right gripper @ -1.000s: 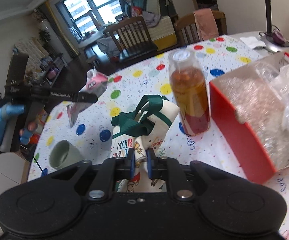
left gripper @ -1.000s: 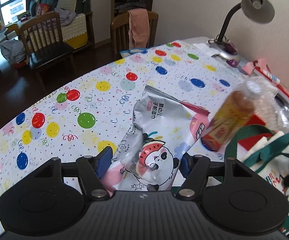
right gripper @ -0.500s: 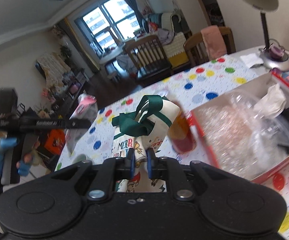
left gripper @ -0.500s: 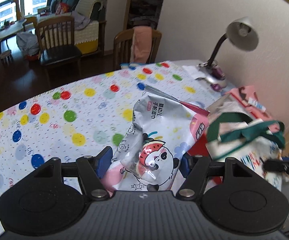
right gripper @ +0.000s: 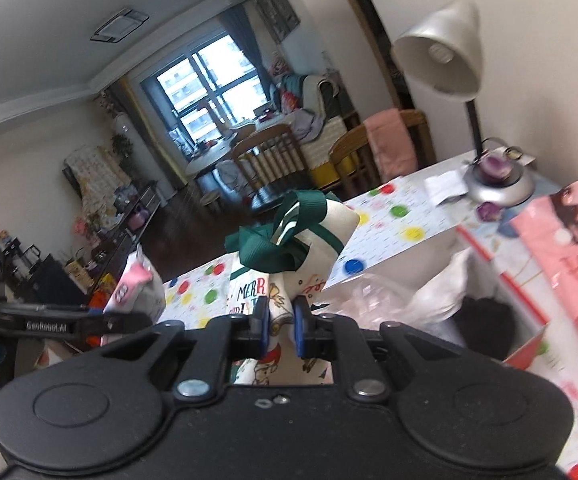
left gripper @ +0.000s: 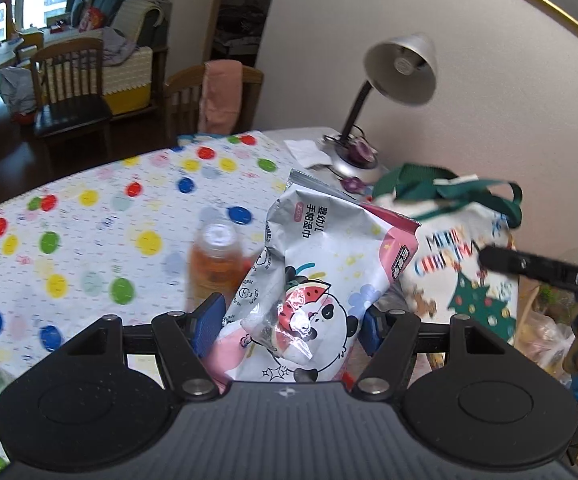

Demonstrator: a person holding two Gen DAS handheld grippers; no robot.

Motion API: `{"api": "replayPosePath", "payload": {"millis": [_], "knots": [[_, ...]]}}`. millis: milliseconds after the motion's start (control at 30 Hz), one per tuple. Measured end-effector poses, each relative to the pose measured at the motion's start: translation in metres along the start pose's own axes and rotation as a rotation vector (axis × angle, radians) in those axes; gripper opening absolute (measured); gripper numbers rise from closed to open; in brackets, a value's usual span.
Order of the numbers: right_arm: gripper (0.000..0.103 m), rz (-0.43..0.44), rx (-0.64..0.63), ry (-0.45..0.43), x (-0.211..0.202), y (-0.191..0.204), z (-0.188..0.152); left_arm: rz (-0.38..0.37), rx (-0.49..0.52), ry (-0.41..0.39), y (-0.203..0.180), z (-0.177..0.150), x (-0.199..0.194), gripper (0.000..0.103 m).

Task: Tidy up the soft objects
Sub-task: 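Lift the snack pouch and tote and carry both over the red box, then lower the snack pouch and tote into the box and open both tools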

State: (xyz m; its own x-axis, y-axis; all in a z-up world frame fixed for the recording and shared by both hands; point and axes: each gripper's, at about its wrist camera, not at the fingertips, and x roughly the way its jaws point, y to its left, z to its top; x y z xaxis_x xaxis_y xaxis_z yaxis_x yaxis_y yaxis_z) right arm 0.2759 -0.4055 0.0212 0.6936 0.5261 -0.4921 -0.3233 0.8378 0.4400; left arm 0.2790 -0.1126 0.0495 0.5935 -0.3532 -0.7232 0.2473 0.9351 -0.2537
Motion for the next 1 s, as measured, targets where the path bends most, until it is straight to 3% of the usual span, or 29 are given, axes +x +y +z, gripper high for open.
{"api": "replayPosePath", "payload": {"millis": [233,400,733,1000], "knots": [[0.011,-0.064,-0.007,-0.023,-0.007,-0.038,0.017,-0.021,-0.018,0.039,-0.038,0.000,0.036,0.067],[0.011,-0.083,-0.006,0.017,0.007,-0.067,0.022,-0.016,-0.071,0.065,-0.055,0.001,0.067,0.067],[0.011,-0.119,-0.025,0.113,0.050,-0.108,0.020,0.053,-0.196,0.145,-0.066,0.008,0.132,0.067],[0.011,-0.177,-0.051,0.175,0.083,-0.127,0.013,0.125,-0.206,0.194,-0.075,0.009,0.173,0.067]]}}
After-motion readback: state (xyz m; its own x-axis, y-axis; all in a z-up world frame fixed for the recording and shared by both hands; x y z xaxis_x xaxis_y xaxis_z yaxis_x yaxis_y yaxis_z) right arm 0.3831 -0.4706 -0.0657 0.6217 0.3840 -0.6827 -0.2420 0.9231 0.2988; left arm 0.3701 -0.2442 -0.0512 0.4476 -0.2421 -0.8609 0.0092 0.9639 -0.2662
